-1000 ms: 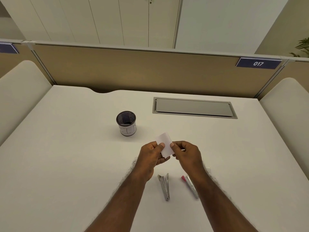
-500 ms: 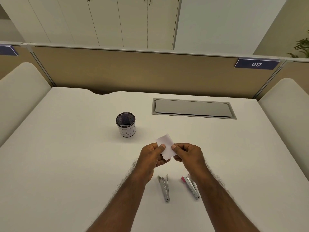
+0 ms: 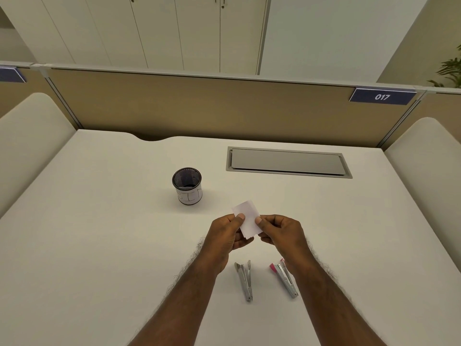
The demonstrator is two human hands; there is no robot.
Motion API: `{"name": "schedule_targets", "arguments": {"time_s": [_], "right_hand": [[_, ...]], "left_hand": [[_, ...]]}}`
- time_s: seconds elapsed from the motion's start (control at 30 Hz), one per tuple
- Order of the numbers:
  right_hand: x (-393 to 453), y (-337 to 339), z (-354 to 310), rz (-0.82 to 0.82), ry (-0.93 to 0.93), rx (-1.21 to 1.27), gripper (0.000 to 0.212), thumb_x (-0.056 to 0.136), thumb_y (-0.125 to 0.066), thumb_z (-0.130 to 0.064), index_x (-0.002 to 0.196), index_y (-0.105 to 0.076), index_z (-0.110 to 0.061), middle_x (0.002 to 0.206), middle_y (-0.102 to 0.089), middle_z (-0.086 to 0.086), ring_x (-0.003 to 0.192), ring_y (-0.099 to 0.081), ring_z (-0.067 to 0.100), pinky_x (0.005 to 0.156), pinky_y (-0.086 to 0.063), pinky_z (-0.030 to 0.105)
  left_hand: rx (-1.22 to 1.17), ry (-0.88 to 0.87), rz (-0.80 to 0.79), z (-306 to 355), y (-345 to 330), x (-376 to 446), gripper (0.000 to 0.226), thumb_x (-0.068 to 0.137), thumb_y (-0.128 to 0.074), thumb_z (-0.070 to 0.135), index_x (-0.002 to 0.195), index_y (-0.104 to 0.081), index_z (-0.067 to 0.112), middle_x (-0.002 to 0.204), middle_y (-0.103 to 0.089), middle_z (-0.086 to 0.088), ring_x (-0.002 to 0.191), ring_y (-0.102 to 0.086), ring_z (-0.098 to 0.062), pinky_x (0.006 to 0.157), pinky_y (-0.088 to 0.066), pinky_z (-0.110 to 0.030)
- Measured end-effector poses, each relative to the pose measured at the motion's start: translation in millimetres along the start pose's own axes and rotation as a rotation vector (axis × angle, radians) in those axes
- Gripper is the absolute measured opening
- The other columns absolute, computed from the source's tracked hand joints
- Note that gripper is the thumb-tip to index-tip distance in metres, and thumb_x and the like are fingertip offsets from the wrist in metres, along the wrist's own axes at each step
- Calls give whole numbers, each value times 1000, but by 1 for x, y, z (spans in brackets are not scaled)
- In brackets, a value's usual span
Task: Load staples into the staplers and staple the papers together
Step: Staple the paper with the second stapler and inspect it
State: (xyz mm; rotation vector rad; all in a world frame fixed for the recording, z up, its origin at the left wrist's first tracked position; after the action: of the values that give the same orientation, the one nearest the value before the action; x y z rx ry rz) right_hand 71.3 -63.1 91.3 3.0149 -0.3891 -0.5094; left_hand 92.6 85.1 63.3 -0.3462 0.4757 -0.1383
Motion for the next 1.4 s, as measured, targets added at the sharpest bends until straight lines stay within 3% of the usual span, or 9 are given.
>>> {"name": "schedule_targets", "arguments": {"time_s": [0.33, 0.6, 0.77, 0.9, 1.03, 1.2, 1.4], "right_hand": [[-1, 0, 3, -16, -25, 31, 14, 85, -73, -25, 84, -76, -11, 77, -75, 8, 69, -70, 17, 72, -61, 33], [0, 2, 5, 6, -30, 43, 14, 82, -76, -21, 75, -74, -9, 63, -71, 1, 54, -63, 9, 61, -56, 25], [-2, 1, 8, -54, -25, -14, 15, 82, -76, -20, 78, -75, -6, 67, -72, 3, 56, -63, 9, 63, -55, 25], [-3, 0, 9, -76, -15, -40, 13, 82, -76, -19, 79, -75, -6, 68, -72, 4, 56, -63, 9, 61, -55, 23], [-4, 0, 9, -84, 4, -73, 13, 82, -76, -17, 77, -75, -5, 68, -72, 5, 56, -63, 7, 59, -54, 20], [-3, -3, 10, -76, 35, -106, 12, 83, -75, -17, 80, -75, -5, 70, -73, 6, 56, -63, 6, 59, -55, 20], [1, -3, 24, 11, 49, -75, 12, 83, -75, -22, 72, -74, -17, 65, -74, 0, 56, -67, 10, 59, -59, 24]], "left_hand": [[10, 10, -10, -2, 0, 0, 27, 101, -49, 25, 112, -65, 6, 101, -75, -17, 94, -73, -28, 79, -60, -38], [2, 22, -20, -5, -1, -1, 24, 99, -53, 24, 108, -67, 7, 100, -75, -14, 94, -72, -27, 84, -59, -42], [-35, -23, -36, 5, 0, 2, 27, 83, -74, 23, 108, -68, 13, 106, -75, -9, 92, -72, -21, 73, -58, -33], [-93, 6, -40, 7, 1, 5, 29, 72, -79, 24, 97, -72, 12, 99, -76, -10, 82, -73, -18, 66, -59, -32], [-81, -4, -4, 5, 3, 6, 15, 78, -78, 19, 90, -75, 11, 96, -76, -12, 80, -72, -19, 65, -58, -31], [-94, -29, 68, -1, 4, 6, 15, 85, -73, 18, 97, -72, 9, 97, -76, -11, 81, -71, -19, 67, -58, -33], [-151, 75, 16, -22, 8, 2, 21, 93, -61, 8, 114, -65, 5, 108, -74, -15, 95, -72, -26, 74, -59, -32]]}}
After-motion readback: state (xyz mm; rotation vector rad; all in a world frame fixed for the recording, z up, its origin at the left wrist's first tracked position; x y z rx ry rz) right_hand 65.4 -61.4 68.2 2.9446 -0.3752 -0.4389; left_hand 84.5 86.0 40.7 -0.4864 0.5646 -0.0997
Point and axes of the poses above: each hand's wrist, its own x-axis towards the middle knuckle, its own y-axis out of the back of the hand, z = x × y, the point moved 5 cm from there along x, towards the middle knuckle
